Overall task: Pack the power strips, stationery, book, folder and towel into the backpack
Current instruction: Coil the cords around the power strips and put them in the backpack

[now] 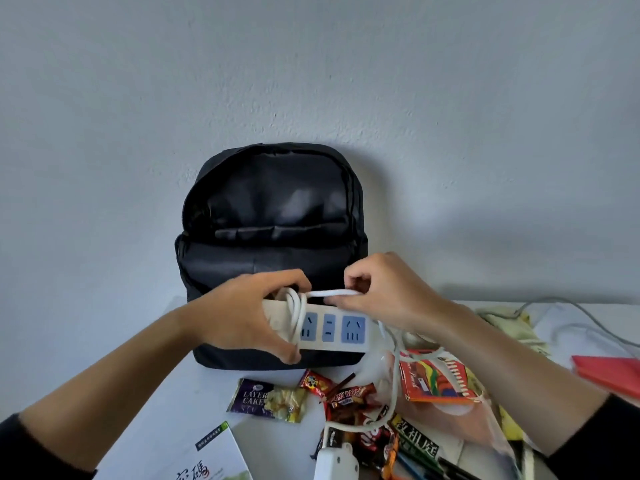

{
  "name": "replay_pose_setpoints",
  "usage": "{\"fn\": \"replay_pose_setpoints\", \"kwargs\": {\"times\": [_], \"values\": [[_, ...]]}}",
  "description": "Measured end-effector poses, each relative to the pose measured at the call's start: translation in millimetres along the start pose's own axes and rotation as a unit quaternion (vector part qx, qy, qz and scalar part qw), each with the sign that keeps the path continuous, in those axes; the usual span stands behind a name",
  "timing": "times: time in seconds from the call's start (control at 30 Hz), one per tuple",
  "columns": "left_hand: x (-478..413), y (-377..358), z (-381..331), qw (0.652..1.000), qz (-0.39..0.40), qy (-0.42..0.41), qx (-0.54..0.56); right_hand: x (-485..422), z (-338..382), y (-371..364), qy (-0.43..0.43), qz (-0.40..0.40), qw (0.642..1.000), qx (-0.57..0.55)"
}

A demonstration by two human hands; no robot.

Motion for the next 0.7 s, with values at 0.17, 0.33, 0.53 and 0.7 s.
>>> {"fn": "replay_pose_setpoints", "kwargs": {"times": [0.17,0.33,0.53,0.7], "values": [[10,23,13,0.99,-0.138,0.018,-0.002,6,-4,20,-0.021,-0.001,0.995,-0.098],[11,32,16,0.957,-0.236,0.022,0.166,19,-40,-13,-0.157,0.101,0.971,-0.15],[-2,13,8,0.87,-0.275,0.079,0.401,20,-28,-9,-0.147,0.152,0.941,-0.264],[-18,21,-12,0.809,-0.235,0.025,0.538,15,-9,12,-0.047,0.144,0.962,-0.229]]}}
Point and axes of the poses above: each hand's wrist, its own x-axis away from the middle knuckle, its own y-axis out of the back of the hand, z = x × y, the point moved 4 cm from there along -x, towards the middle knuckle, and after that the axes turned 6 degrees about -x, right-handed, at the moved point
